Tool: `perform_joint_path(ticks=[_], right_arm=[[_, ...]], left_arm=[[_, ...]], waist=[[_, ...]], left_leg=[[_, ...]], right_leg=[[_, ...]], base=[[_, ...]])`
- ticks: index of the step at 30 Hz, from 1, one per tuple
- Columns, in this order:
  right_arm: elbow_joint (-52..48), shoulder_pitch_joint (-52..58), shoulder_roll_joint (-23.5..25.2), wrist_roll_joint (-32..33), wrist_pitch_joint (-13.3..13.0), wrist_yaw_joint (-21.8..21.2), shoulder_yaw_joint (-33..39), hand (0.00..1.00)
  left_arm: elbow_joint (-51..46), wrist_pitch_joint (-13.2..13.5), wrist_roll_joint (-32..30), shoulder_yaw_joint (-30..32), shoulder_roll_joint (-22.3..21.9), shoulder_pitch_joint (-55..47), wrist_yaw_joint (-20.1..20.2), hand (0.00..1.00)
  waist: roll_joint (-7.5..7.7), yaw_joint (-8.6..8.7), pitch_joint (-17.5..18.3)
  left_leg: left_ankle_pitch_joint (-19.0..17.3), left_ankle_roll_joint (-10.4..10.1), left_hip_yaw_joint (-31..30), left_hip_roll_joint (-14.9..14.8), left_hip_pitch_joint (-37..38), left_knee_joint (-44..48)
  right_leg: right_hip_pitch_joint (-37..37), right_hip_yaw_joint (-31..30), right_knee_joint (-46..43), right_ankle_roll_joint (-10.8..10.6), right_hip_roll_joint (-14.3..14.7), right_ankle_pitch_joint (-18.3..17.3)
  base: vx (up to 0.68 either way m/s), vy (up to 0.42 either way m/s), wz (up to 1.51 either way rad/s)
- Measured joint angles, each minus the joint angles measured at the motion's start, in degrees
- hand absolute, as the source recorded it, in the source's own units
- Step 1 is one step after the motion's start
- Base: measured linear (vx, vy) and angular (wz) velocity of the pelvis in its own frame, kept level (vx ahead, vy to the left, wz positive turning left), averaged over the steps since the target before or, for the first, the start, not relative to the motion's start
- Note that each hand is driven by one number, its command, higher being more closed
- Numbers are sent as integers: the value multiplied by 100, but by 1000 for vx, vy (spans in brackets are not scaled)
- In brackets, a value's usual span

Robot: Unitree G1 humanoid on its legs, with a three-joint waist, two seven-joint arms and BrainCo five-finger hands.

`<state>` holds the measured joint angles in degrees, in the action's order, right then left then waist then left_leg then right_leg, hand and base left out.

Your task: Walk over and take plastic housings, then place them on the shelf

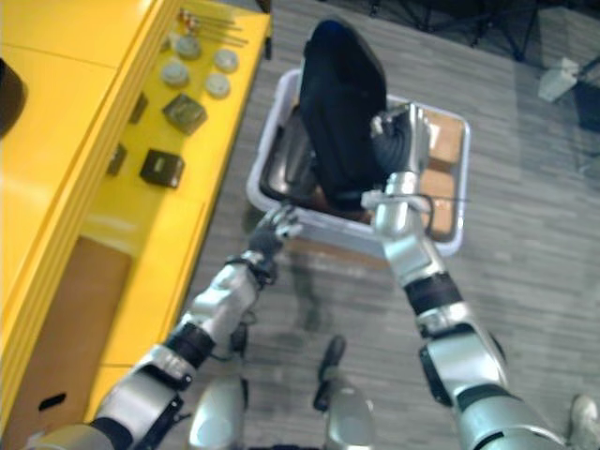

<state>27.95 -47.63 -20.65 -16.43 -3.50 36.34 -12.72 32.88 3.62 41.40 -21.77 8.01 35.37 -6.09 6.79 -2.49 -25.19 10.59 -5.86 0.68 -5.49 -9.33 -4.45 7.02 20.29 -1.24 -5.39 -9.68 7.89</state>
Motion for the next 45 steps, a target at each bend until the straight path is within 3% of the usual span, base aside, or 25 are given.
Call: perform_joint_path(ticks=[4, 8, 25, 32, 37, 45], right_arm=[[-1, -21, 0, -1, 0, 0, 19, 100], [-65, -47, 0, -6, 0, -3, 19, 100], [-246, -179, 39, 32, 20, -4, -32, 100], [61, -497, 51, 249, -1, 132, -186, 100], [245, -560, 68, 281, -32, 184, -267, 100], [256, -678, 176, 408, -92, 262, -267, 100]], left_arm=[[0, 47, -383, 190, 1, 8, -458, 0], [0, 311, -433, 455, 7, 12, -721, 0], [-21, 744, -342, 692, -50, 72, -409, 0], [-33, 882, -424, 311, -229, 303, -426, 0], [-137, 1104, -524, 209, -348, 350, -548, 0], [-350, 1178, -909, 12, -498, 445, -908, 0]], waist=[[1, 4, -1], [5, -12, -3], [22, 10, -12], [21, -2, -15], [19, 6, -16], [11, 17, -21]], left_leg=[[-2, -2, 24, -17, -1, 0], [-2, -4, 114, -58, -18, 1], [-15, -20, 156, -87, -59, 13], [-16, -20, 143, -86, -73, 44], [-21, -25, 142, -99, -73, 72], [-45, -46, 161, -107, -88, 93]], right_leg=[[22, -19, 0, 0, 32, 0], [103, -75, -12, 13, 64, 9], [188, -124, -47, 23, 72, 2], [194, -118, -79, 30, 68, -3], [194, -119, -97, 41, 63, -14], [217, -133, -102, 43, 63, -18]], base=[[1, -12, -4], [-9, -24, -11], [-13, -37, -2], [-16, -31, 1], [-11, -16, 0], [0, 0, 0]])
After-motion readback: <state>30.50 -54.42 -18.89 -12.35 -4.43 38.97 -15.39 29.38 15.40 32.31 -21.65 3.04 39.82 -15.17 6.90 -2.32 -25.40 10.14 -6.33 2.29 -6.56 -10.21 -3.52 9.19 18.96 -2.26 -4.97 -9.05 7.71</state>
